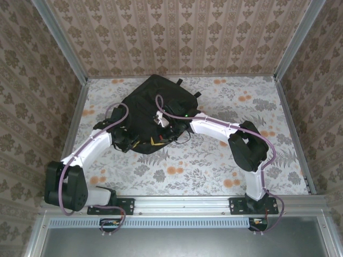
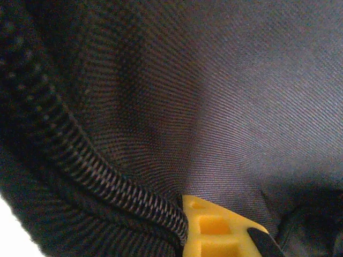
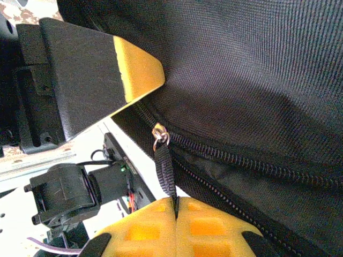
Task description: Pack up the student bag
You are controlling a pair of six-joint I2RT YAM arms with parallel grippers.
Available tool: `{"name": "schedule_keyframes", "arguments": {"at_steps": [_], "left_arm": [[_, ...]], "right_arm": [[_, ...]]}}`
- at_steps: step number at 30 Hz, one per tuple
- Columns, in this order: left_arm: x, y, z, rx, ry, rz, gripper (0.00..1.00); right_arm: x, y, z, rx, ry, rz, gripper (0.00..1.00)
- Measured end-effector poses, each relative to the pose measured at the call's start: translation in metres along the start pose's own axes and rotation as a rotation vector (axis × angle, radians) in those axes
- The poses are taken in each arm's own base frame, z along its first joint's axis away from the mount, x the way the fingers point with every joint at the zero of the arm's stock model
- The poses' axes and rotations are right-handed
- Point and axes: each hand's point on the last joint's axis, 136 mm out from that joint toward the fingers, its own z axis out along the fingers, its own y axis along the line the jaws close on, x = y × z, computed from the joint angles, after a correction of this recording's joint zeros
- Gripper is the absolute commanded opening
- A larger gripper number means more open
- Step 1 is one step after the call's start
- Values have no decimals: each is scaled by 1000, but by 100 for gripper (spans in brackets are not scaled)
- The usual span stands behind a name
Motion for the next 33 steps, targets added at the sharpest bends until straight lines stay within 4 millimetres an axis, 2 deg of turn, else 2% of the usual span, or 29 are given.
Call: {"name": "schedule_keyframes", "arguments": {"at_steps": [9,23,33], "left_arm": [[-7,0,-10,19,-35,9,0],[-12,10,-19,22,-46,2,0],[-12,11,-19,22,-40,10,0]], "right_arm": [[7,-1,-9,19,-16,-14,0],[15,-15,-19,87,-44,-37,0],[9,-31,-41,128,-91,-17,0]]}}
